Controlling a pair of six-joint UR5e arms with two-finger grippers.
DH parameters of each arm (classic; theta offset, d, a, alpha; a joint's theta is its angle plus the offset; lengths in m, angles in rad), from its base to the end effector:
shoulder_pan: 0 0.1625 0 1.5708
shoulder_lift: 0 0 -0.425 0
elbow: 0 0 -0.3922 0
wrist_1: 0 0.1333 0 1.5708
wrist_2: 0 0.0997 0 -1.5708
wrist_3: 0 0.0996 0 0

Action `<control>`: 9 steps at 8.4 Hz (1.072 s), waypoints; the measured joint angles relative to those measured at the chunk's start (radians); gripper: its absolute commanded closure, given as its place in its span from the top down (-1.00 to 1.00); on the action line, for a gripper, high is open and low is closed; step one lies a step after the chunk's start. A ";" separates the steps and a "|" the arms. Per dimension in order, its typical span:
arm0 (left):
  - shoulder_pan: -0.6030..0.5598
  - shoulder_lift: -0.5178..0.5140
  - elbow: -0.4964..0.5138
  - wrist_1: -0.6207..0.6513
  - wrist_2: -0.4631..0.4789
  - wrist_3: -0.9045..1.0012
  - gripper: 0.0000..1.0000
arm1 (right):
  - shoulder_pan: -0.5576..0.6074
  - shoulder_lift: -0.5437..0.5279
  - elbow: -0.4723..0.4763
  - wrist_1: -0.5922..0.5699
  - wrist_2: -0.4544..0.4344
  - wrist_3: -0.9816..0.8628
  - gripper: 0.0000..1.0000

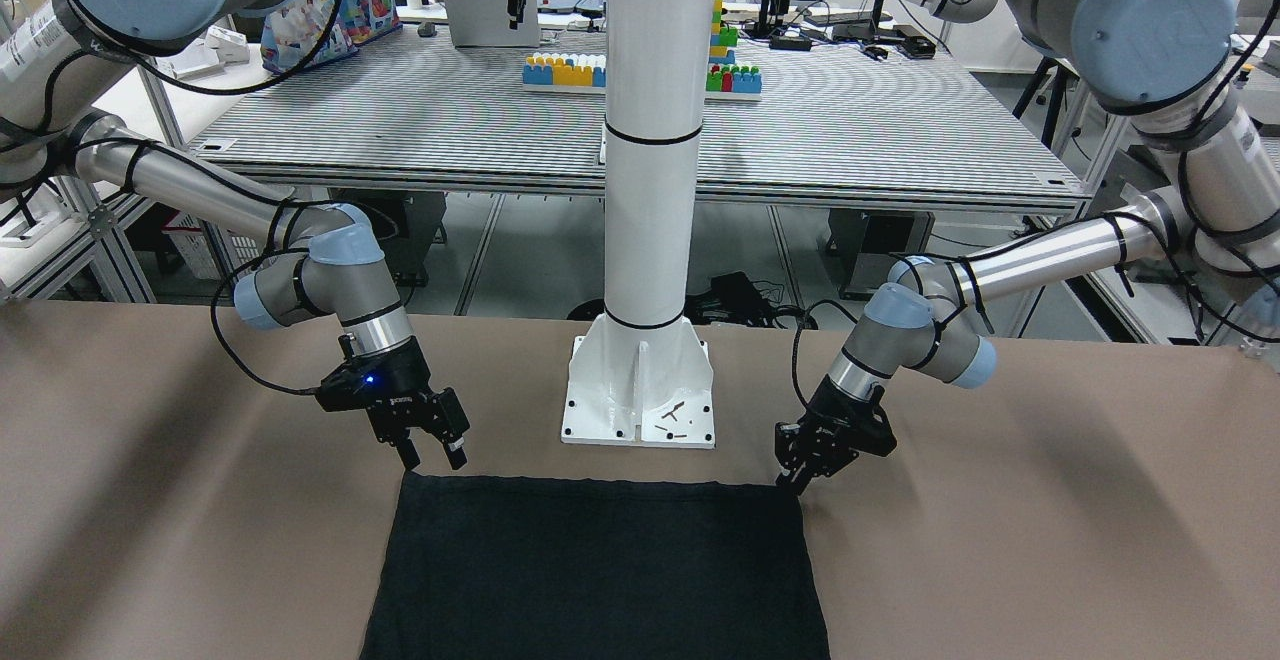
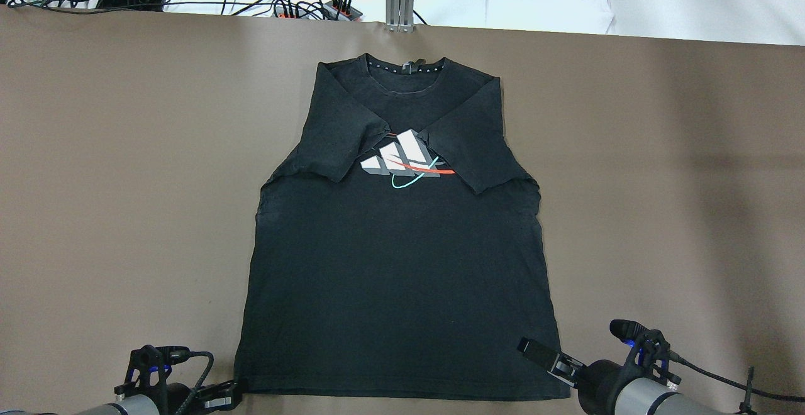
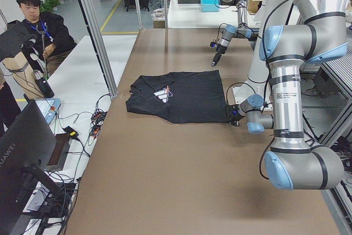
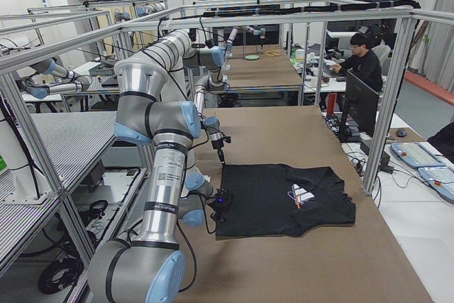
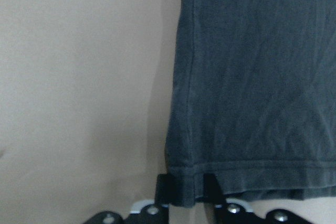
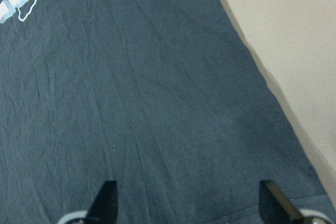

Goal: Fold clothes
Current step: 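Move both grippers down to the shirt's hem corners nearest the robot, then grasp both hem corners with the left and right grippers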

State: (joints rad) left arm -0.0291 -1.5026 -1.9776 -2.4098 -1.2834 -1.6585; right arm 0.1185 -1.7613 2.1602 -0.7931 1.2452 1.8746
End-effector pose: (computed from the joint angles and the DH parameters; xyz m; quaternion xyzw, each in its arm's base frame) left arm 0.4625 -0.1751 0.4007 0.1029 0.5529 -0.1274 0.8170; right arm -0.3840 -0.2120 0.3717 0.0836 -0.5577 0.2600 0.7838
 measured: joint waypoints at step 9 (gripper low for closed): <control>0.000 -0.006 0.004 0.001 0.001 0.003 -1.00 | -0.070 -0.059 -0.101 0.000 -0.023 -0.005 -0.30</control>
State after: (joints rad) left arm -0.0291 -1.5084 -1.9735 -2.4083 -1.2824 -1.6552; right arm 0.0481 -1.8208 2.0594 -0.7931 1.2217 1.8691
